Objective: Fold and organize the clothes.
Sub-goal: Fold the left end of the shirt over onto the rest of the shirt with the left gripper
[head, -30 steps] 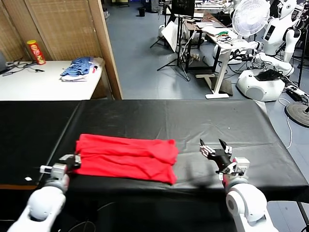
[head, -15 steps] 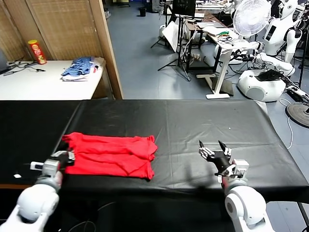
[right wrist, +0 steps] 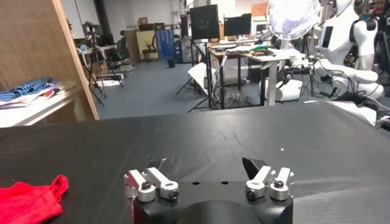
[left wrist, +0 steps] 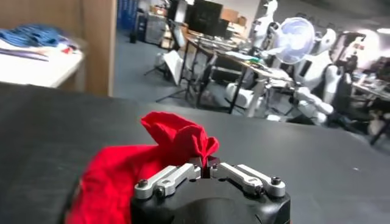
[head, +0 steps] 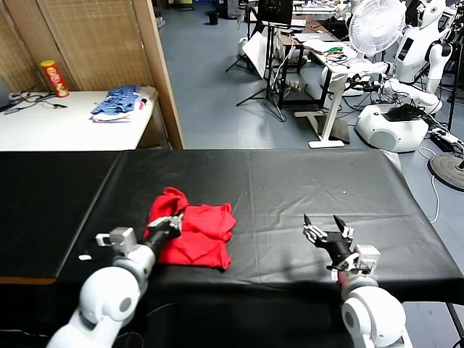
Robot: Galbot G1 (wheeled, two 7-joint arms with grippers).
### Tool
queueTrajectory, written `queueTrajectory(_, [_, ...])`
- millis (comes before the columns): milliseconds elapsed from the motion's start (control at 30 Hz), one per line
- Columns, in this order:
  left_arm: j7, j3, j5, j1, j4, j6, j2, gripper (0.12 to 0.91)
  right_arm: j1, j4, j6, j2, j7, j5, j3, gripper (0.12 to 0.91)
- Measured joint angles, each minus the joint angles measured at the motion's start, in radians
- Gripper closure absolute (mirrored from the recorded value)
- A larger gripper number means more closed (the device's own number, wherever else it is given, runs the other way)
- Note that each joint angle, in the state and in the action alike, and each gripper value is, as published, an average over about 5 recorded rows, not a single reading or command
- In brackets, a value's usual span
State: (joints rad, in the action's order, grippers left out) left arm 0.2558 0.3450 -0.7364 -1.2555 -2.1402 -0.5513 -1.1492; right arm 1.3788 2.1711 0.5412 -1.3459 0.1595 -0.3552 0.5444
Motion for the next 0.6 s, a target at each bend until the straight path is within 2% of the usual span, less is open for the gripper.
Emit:
queueTrajectory(300, [-0.015, -0.073, 0.082, -0.008, 0.034, 0.033, -0.068, 0.872, -0.001, -0.014, 0.0, -0.004, -0.003, 0.014, -0.014, 0.227])
queueTrajectory(467, [-0.034, -0.104, 0.148, -0.002, 0.07, 0.059, -0.113, 0.866, -0.008, -0.026, -0.004, 0.0, -0.025, 0.028, -0.032, 0.227])
queueTrajectory(533, [-0.047, -0.114, 0.157, 0.001, 0.085, 0.068, -0.131, 0.82, -0.014, -0.033, -0.008, 0.004, -0.038, 0.033, -0.04, 0.227])
queueTrajectory(600, [-0.061, -0.125, 0.165, 0.003, 0.102, 0.077, -0.151, 0.724, -0.022, -0.042, -0.014, 0.008, -0.051, 0.036, -0.05, 0.227])
